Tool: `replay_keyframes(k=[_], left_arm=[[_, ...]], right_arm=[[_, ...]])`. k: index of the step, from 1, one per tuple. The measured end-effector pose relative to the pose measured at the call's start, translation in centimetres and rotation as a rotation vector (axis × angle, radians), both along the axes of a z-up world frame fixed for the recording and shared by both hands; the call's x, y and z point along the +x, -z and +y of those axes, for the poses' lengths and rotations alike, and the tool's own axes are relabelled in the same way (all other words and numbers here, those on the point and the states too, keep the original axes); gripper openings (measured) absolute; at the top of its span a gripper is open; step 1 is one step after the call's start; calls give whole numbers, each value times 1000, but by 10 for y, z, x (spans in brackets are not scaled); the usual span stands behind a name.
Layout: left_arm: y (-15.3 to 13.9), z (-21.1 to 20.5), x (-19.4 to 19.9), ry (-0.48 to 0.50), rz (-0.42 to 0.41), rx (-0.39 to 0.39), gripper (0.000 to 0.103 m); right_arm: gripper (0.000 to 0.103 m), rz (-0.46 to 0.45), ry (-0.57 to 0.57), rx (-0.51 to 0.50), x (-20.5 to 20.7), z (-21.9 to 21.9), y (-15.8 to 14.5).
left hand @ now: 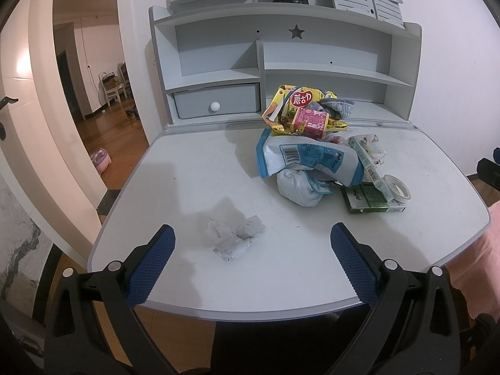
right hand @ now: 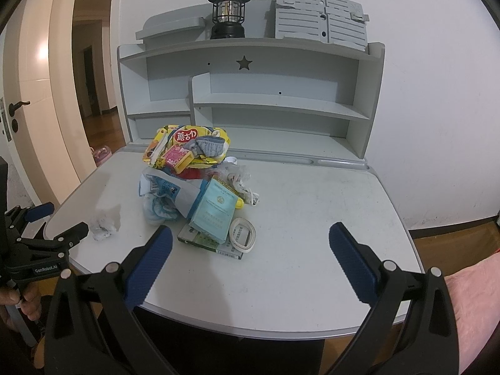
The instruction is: Collect trash
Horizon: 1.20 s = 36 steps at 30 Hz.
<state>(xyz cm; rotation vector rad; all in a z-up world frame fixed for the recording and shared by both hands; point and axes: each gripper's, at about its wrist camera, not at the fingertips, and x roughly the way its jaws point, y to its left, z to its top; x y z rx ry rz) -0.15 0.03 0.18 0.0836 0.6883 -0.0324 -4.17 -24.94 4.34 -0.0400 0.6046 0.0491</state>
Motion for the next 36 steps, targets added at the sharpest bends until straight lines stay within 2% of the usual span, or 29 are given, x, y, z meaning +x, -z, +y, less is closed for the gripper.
replay_keyframes(k=[36], left_arm=[[3,0,4,7,14,5,97]], right_arm=[[97,4,2,1,1,1,1]])
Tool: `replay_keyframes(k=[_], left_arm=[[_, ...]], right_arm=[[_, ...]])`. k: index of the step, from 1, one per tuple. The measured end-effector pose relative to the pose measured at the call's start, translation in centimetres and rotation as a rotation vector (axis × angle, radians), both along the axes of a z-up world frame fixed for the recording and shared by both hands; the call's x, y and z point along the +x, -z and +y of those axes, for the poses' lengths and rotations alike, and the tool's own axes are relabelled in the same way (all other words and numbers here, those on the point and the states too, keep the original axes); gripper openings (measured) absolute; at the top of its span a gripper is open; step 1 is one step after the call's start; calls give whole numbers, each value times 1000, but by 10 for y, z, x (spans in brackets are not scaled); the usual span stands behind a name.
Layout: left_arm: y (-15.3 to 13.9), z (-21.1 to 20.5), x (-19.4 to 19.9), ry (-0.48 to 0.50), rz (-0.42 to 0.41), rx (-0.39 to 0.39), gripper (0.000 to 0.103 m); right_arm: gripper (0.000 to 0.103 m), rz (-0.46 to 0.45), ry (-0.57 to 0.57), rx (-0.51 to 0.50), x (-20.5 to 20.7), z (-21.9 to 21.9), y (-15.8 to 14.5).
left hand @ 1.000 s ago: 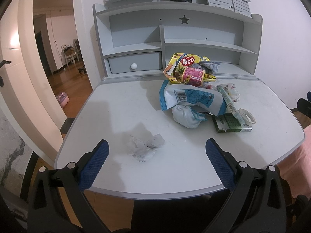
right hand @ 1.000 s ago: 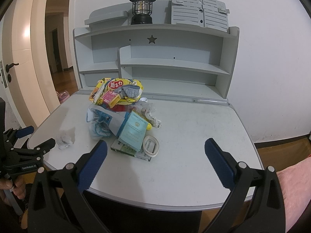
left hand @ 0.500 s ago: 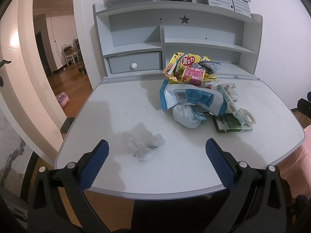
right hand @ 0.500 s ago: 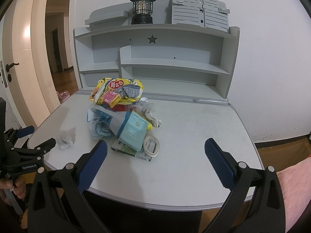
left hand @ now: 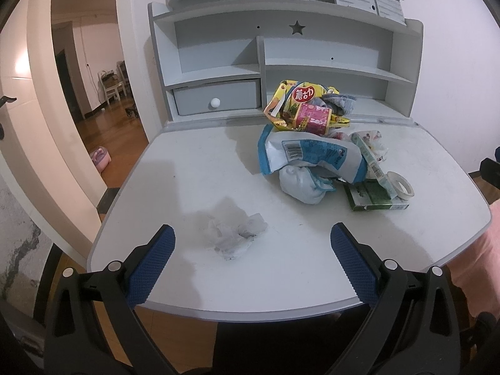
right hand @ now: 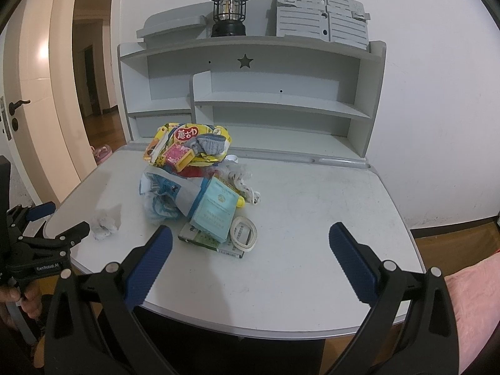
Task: Collect trash
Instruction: 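Grasp the crumpled white tissue with the left tool while the right tool grasps a blue-white strip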
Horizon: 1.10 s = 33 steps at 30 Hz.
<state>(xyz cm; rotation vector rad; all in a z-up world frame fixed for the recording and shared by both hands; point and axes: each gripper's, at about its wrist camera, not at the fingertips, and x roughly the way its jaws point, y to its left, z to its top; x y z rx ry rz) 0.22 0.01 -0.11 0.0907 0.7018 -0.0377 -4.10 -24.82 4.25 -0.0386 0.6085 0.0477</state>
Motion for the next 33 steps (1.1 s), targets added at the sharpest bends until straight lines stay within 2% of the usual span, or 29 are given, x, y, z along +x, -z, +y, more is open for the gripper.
replay_keyframes(k=[4,12,15,19,20,21,22,23,28,33], left_arm=[[8,16,11,-8,30,-3,97],[51,46,46,-45,155,-10,97],[61,48,62,-34,188,-35,97],[71,45,76,-9,200,-15,96],[72,43,78,1,201,-15,94],[72,42,80,8,199,-15,77],[73,41,82,18,201,-16,52],[74,40,84,28,212,-21,42],[62,37,87,62,193,-91,40],[44,21,87,116,146,-89,40]], right_arm=[[97,14,5,0,3,-3,6],[97,65,-21,17,16,-10,26],[97,97,-39,34,22,-11,36],[97,140,-66,69,31,-13,49],[97,153,-71,80,36,-12,52],[97,167,-79,97,40,-11,55],[97,180,-87,110,44,-10,56],[97,192,-94,120,48,-9,58],[93,230,-146,131,78,15,65],[84,273,-155,-33,109,49,84]])
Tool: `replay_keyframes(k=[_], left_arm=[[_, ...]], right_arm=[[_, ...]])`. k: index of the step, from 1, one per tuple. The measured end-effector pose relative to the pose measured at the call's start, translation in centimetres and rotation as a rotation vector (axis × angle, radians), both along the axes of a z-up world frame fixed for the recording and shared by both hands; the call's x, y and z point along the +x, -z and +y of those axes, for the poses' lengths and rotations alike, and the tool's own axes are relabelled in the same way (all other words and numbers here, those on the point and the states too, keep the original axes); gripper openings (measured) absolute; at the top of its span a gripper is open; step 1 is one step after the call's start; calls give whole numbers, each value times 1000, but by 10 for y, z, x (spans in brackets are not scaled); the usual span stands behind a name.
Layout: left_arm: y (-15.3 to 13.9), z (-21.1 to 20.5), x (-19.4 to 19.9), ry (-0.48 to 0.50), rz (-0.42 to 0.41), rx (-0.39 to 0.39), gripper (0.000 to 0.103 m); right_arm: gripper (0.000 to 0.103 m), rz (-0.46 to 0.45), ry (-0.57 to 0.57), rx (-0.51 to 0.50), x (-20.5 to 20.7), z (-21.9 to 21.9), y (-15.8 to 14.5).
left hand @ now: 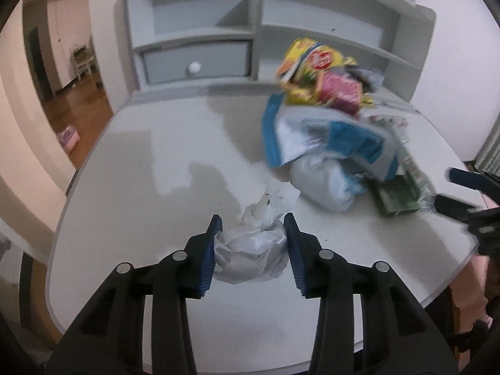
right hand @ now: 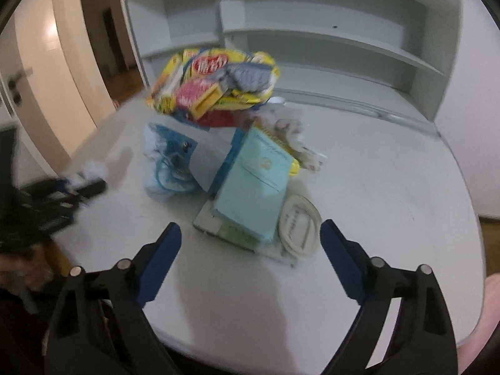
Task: Collect trash
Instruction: 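Grasp the crumpled white tissue with the left tool while the right tool grasps a blue-white strip, then carry both items to the black bin and open both tools over it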
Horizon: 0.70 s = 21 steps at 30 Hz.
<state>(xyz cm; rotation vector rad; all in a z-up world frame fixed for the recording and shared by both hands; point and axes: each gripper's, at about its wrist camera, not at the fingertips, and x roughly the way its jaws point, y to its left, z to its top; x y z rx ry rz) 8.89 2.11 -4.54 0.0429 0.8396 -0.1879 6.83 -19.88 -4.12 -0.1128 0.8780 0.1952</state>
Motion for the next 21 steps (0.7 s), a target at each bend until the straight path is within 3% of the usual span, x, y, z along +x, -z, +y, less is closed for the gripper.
replay_keyframes(k=[4,6,11,17,21], left_arm=[[-3,-11,2,43,8,-18,40],[-6,-14,3,58,4,-22,40],[-14,-21,3,81,-14,-31,40],[-39,-33,0,100,-62,-48,40],[-60,-63,-5,164,-103,-55,40]], right_arm=[[63,-3,1,-112,16,15,13],[43,-4,-1,-120,21,16,14],[12,-62,20,-87,17,8,-5],[12,-135,39,192,5,-41,-58],[12,-176,86,299,-28,-91,-81]])
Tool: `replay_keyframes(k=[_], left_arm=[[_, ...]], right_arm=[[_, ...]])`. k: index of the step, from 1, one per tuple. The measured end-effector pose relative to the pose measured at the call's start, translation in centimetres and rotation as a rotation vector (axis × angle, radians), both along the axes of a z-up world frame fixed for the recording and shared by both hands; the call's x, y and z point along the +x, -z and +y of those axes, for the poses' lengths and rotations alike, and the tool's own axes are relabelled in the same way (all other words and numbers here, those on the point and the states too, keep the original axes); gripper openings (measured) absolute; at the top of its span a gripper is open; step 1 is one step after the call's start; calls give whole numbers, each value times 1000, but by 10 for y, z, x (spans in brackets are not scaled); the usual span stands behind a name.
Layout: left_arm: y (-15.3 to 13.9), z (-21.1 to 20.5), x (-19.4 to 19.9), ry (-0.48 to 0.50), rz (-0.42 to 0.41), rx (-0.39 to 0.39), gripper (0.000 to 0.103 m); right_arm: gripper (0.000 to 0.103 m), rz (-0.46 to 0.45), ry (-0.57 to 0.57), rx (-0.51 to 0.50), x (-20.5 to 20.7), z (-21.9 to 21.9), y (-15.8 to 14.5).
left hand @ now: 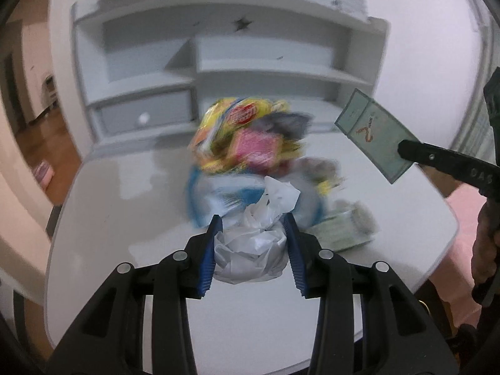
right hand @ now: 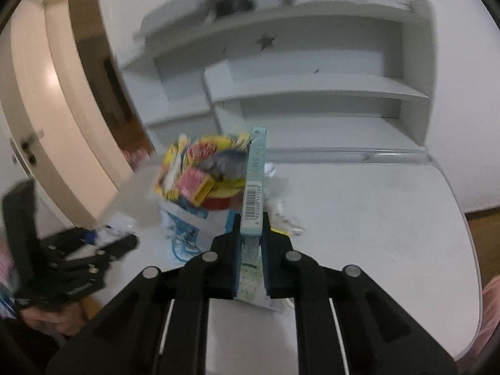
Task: Collect trash
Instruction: 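Carry both items to the black bin and open both tools over it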
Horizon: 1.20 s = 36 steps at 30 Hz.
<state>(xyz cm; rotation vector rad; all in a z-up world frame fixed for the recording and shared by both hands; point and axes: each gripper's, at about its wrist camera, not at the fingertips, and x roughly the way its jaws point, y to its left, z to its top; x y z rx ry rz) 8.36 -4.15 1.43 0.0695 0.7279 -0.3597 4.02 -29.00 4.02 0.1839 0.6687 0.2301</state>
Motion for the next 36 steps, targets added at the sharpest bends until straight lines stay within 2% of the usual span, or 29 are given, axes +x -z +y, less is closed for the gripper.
replay_keyframes(k=[2,6,11,15,19,21,22,24,27,29,31,35,36], left_arm=[[-10,-28,-6,64,-24,-2,40],[-22,-107,-26,262,-43,-30,40],[-14,-239,-73,588,17,-103,40],[25,-342,-124,816,101,-104,40],[103,-428,-172,978,232,-31,40],[147,-458,-186,1023,280,28,40],[175,-474,-192,1040,325,77,40],[218,-494,-201,1069,419,117,40],[278,-511,-215,1089,470,207,40],[304,-515,-215,1098,503,243,40],[324,-517,-216,1084,575,269,40],[330,-523,-224,1075,578,269,44],[334,-525,-228,1078,578,277,48]], right_arm=[[12,-22,76,7,-26,-34,-8],[12,-28,331,4,-103,-130,-4],[12,45,681,14,-214,-234,36],[12,162,914,70,-305,-295,93],[12,280,1039,158,-370,-328,159],[12,346,1071,209,-392,-337,197],[12,381,1083,238,-402,-339,218],[12,433,1095,287,-414,-340,248],[12,493,1101,375,-422,-338,287],[12,515,1101,412,-427,-342,304],[12,530,1099,441,-433,-349,319],[12,539,1099,469,-433,-352,329],[12,543,1099,474,-433,-351,332]])
